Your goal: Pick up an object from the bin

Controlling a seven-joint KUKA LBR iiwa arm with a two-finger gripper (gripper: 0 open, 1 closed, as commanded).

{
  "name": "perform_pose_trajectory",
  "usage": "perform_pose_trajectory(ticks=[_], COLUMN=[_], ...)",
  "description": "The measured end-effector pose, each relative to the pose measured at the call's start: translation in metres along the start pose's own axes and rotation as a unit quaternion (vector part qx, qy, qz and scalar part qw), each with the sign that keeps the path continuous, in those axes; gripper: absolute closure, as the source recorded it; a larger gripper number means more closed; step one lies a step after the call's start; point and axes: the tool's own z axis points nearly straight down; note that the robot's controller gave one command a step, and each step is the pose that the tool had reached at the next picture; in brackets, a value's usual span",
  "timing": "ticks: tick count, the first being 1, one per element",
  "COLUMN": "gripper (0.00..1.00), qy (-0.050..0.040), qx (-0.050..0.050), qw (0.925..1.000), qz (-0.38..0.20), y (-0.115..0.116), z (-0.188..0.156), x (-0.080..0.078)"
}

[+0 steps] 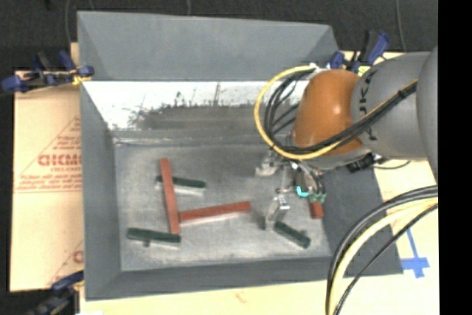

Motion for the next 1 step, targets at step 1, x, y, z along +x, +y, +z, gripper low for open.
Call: perform_pose_trajectory(ticks=[1], gripper=[0.00], qy=[-0.0001], qx=[0.000], qw=[1.0000], qz=[0.000], y=[0.0000], z=[0.0000], x=[-0.0001])
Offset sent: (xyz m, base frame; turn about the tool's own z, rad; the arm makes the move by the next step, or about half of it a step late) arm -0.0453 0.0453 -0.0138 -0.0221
